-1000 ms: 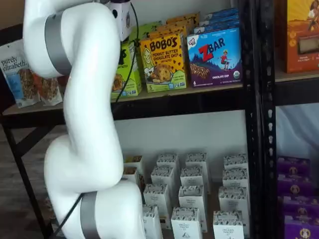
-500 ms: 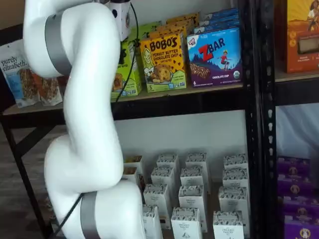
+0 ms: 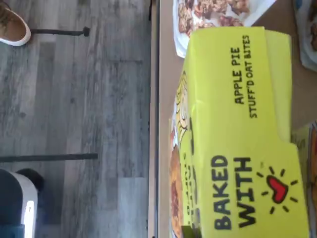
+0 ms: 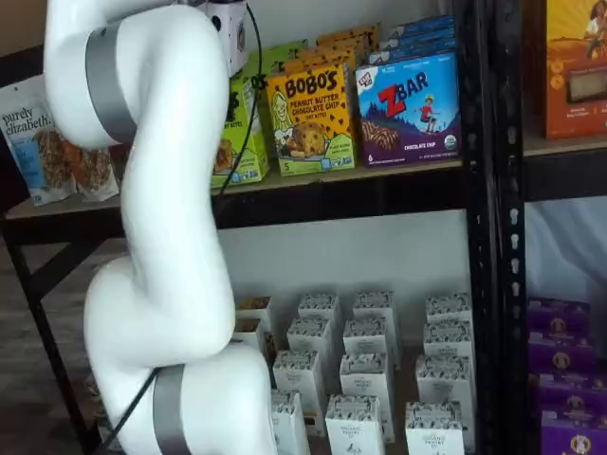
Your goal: Pick the green box on the top shelf, the fourth from the left
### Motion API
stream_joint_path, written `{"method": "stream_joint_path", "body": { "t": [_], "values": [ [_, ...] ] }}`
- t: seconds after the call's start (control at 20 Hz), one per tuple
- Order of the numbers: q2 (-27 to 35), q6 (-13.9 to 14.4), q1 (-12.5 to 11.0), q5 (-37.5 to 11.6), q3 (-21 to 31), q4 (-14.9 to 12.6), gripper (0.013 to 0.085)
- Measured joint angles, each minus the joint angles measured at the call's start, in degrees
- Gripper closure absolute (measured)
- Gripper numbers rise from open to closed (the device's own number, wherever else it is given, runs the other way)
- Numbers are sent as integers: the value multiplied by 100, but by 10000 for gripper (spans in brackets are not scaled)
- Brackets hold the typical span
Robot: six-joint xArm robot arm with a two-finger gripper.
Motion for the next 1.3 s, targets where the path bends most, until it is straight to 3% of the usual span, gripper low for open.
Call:
{"method": "stream_joint_path", "body": {
  "t": [0.6, 1.3],
  "values": [
    [-148, 75, -20, 531, -160, 102, 690],
    [-702, 74, -108, 939, 150, 174, 690]
  ]
}}
